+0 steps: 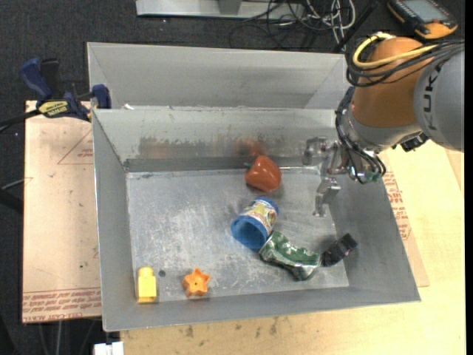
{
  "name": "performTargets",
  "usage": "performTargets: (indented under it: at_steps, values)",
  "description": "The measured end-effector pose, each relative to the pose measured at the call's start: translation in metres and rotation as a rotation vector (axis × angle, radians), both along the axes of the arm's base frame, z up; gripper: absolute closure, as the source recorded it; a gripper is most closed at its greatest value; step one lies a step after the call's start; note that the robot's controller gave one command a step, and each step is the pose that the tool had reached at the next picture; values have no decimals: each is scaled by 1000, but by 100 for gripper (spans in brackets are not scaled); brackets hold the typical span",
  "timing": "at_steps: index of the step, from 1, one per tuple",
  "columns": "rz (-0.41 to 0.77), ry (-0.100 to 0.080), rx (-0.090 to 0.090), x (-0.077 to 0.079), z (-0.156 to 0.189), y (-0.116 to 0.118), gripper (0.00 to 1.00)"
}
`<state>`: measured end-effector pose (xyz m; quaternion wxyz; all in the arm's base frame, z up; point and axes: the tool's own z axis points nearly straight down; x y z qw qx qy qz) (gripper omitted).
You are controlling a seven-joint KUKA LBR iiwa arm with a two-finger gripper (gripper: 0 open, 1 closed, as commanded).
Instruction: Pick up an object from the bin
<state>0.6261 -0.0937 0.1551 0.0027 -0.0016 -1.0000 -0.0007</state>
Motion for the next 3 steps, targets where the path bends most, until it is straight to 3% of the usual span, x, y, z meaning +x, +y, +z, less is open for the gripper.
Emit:
performTargets:
  at_steps: [1,2,3]
  values:
    - [2,-7,-1,2,5,0,0]
    - [50,-16,-4,10,-28,22,0]
    - [-36,-6,0,2,-63,51,0]
